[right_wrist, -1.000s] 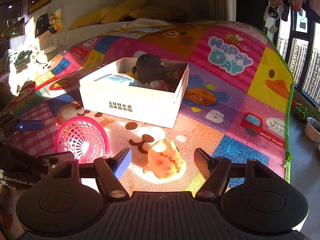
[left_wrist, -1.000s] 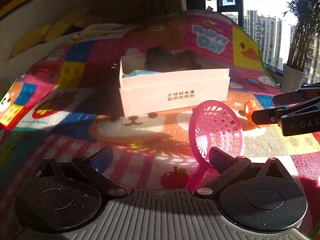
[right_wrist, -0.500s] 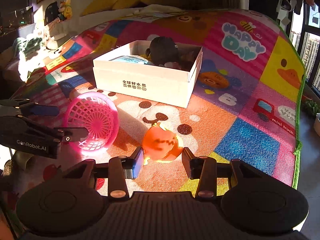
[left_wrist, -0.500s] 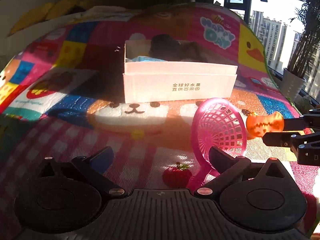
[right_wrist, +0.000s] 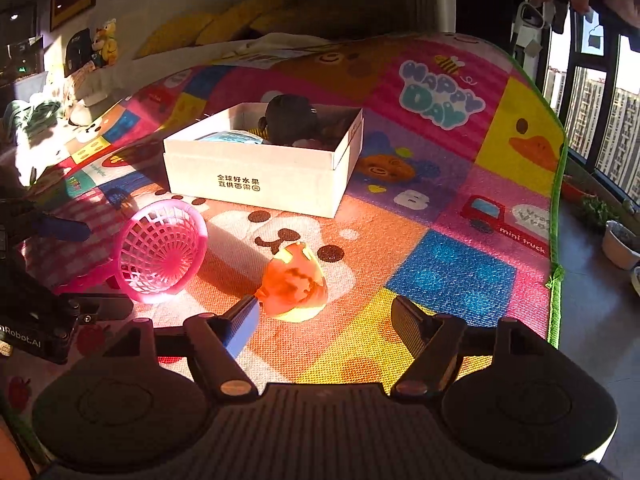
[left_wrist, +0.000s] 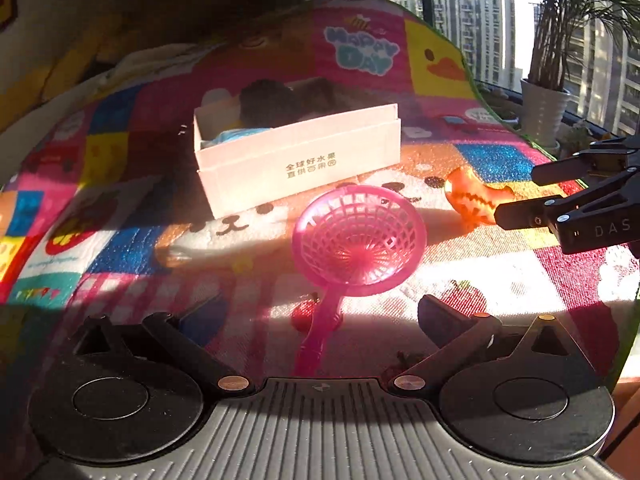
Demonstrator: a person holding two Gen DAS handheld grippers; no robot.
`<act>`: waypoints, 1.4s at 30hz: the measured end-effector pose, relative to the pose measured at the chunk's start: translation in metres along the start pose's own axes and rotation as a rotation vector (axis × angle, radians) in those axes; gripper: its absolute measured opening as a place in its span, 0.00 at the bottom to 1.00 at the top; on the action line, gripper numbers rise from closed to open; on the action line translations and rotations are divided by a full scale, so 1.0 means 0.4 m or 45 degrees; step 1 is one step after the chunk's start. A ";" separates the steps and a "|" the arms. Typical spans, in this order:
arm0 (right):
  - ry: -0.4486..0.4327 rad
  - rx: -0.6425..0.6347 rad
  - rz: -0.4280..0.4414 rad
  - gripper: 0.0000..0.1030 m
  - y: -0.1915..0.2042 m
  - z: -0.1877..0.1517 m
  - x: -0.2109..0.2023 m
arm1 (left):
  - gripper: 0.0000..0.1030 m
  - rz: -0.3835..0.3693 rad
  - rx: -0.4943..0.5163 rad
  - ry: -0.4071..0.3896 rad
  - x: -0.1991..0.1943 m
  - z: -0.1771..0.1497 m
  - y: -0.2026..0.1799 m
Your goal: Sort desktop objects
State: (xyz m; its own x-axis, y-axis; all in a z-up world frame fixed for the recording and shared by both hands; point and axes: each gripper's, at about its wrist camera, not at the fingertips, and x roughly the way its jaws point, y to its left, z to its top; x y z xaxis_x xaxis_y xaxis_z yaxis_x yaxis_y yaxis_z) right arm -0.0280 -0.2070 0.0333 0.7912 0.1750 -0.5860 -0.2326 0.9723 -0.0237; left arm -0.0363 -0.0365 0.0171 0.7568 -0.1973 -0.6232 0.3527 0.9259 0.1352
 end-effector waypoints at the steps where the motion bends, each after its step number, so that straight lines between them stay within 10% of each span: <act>1: 0.000 0.003 0.003 0.73 0.000 -0.001 0.001 | 1.00 0.003 0.019 -0.012 -0.001 0.002 -0.008; 15: 0.040 -0.130 0.026 0.71 0.058 0.029 0.076 | 1.00 -0.026 0.017 -0.020 0.016 0.007 -0.014; 17: 0.081 -0.110 0.037 0.50 0.052 0.035 0.096 | 1.00 -0.028 0.013 -0.026 0.015 0.010 -0.010; 42: -0.010 -0.028 -0.012 0.50 0.014 0.019 -0.019 | 0.84 -0.094 -0.008 0.036 0.072 0.065 -0.030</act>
State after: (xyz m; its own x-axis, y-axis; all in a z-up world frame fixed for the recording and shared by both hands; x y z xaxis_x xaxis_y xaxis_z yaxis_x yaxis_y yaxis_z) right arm -0.0310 -0.2018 0.0440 0.7977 0.1671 -0.5794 -0.2374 0.9703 -0.0469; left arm -0.0045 -0.0618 0.0174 0.7131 -0.2564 -0.6526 0.4036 0.9112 0.0830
